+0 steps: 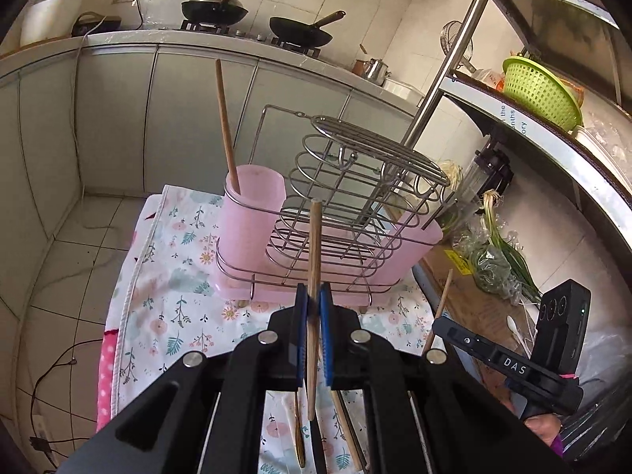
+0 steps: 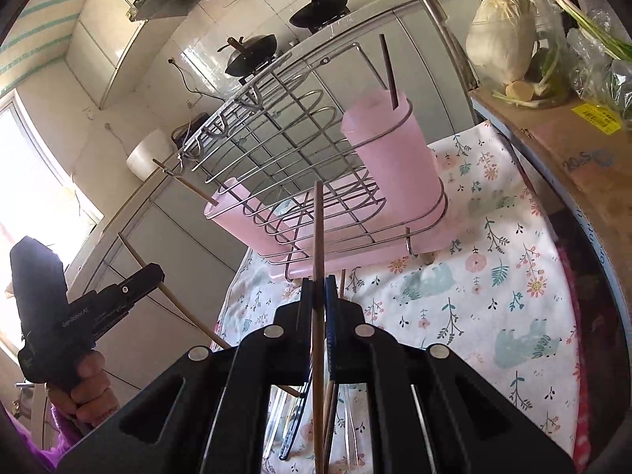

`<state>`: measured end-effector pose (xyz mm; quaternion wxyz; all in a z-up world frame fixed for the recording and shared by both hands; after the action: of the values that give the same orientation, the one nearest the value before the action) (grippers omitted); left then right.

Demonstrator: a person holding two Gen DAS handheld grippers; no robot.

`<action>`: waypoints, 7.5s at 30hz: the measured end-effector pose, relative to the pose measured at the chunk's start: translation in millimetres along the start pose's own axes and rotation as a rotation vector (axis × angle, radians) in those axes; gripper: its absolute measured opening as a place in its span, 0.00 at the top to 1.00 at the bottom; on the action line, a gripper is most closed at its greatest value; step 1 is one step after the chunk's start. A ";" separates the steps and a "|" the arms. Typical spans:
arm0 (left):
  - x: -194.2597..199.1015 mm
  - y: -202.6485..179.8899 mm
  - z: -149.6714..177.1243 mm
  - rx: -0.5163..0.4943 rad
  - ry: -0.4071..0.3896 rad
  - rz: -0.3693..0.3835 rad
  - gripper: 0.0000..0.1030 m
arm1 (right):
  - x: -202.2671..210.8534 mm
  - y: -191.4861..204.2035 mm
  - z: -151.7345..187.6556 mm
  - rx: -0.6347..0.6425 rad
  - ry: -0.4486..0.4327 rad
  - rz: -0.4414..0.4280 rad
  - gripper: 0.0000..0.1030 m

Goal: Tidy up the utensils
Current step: 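Lift both chopsticks and carry them above the pink cup, then drop the chopsticks into the pink cup by opening both tools, then lower the left tool onto the black spoon while the right tool approaches a chopstick, then close the left tool on the black spoon while the right tool grasps a wooden chopstick, then lift the black spoon and chopstick and carry them above the pink cup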

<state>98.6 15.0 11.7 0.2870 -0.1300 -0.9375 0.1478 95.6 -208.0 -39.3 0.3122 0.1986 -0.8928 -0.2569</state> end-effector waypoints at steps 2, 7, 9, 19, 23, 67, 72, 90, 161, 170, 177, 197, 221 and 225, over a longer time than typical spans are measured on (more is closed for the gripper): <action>2.3 -0.3 -3.9 0.002 -0.009 0.000 0.95 | 1.5 -0.6 -2.4 -0.004 -0.007 -0.001 0.94; 7.8 0.1 -17.6 -0.004 -0.038 0.004 0.95 | 6.5 3.6 -14.6 0.005 -0.029 -0.002 0.94; 10.6 0.9 -26.2 -0.007 -0.053 -0.002 0.95 | 9.5 6.6 -23.0 0.010 -0.041 -0.005 0.94; 35.7 1.9 -90.5 -0.014 -0.183 -0.014 0.95 | 32.9 33.2 -101.1 0.064 -0.162 -0.029 0.94; 48.1 1.2 -119.5 -0.017 -0.238 -0.007 0.95 | 44.8 47.8 -132.8 0.100 -0.224 -0.031 0.94; -75.4 66.5 -115.7 -0.001 -0.138 -0.186 0.94 | -20.7 -20.8 -141.9 0.160 -0.157 0.260 0.94; -68.8 65.5 -114.8 -0.004 -0.154 -0.189 0.73 | -24.7 -23.9 -134.5 0.142 -0.126 0.258 0.93; -13.2 55.3 -73.6 0.026 -0.153 -0.117 0.68 | 12.7 -16.5 -86.2 0.096 -0.112 0.224 0.72; -94.7 34.4 110.7 -0.023 0.285 -0.020 0.94 | -109.1 -14.5 56.6 -0.047 0.349 0.063 0.72; -88.8 72.0 112.2 -0.032 0.303 -0.123 0.94 | -156.6 -7.9 60.6 -0.035 0.420 0.108 0.82; -104.9 77.3 122.6 -0.051 0.386 -0.132 0.93 | -174.9 -12.7 63.0 -0.061 0.431 0.138 0.94; -145.2 107.1 103.1 0.123 0.542 -0.031 0.93 | -101.7 -39.1 47.5 -0.120 0.337 0.042 0.94; -6.3 37.3 27.1 -0.030 0.033 -0.062 0.97 | -8.9 2.6 8.1 0.016 0.062 0.005 0.94; 10.0 25.0 16.7 -0.032 -0.014 -0.048 0.97 | -1.8 5.5 1.0 0.020 0.020 0.005 0.94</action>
<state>84.9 38.0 -5.3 0.2819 -0.1109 -0.9446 0.1267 95.2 -202.4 -37.6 0.3197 0.2023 -0.8926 -0.2451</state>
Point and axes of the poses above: each gripper's, at about its wrist camera, not at the fingertips, and x roughly against the way its jaws point, y to its left, z to its underside, the point moved 7 cm from there along -x, roughly the way its jaws point, and after that the axes turned 6 degrees about -y, right-handed, at the moved point
